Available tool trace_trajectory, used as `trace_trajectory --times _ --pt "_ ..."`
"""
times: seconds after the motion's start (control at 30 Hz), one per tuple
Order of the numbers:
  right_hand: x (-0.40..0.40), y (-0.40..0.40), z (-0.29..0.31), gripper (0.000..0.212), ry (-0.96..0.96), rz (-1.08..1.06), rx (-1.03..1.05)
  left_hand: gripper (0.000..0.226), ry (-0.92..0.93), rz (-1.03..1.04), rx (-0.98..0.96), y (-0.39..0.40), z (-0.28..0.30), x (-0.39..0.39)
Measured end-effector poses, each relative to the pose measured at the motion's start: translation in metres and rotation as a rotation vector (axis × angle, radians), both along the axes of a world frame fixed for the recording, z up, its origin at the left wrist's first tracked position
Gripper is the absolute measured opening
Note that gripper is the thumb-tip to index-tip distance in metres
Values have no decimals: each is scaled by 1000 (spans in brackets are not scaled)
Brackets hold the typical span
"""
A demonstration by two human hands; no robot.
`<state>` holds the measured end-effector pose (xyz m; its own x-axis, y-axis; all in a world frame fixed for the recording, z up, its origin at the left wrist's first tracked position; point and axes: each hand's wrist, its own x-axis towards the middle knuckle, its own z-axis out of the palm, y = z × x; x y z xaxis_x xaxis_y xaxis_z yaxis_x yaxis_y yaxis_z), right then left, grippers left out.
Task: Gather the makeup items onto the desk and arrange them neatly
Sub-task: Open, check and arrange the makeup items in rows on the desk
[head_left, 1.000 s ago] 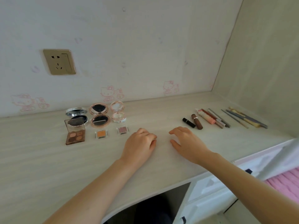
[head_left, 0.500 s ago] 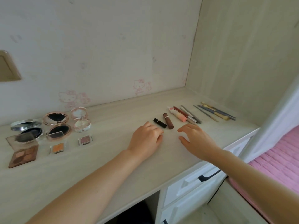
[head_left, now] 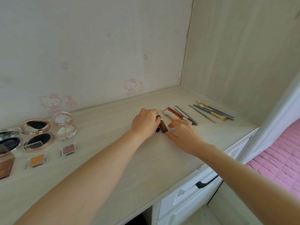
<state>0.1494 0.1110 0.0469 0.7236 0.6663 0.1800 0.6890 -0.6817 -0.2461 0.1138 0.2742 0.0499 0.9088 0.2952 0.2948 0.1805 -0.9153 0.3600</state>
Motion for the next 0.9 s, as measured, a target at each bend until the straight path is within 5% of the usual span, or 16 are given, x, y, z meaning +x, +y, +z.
trace_trajectory --times 0.27,0.6,0.77,0.9 --pt "7 15 -9 44 -7 -72 -24 35 132 33 -161 4 -4 18" --pt "8 14 -15 30 6 -90 51 29 8 16 -423 -3 3 19" --pt "1 14 -8 28 90 -78 338 33 -169 101 -710 -3 18 20" --pt "-10 19 6 28 233 -97 489 26 -313 127 -1169 -2 30 10"
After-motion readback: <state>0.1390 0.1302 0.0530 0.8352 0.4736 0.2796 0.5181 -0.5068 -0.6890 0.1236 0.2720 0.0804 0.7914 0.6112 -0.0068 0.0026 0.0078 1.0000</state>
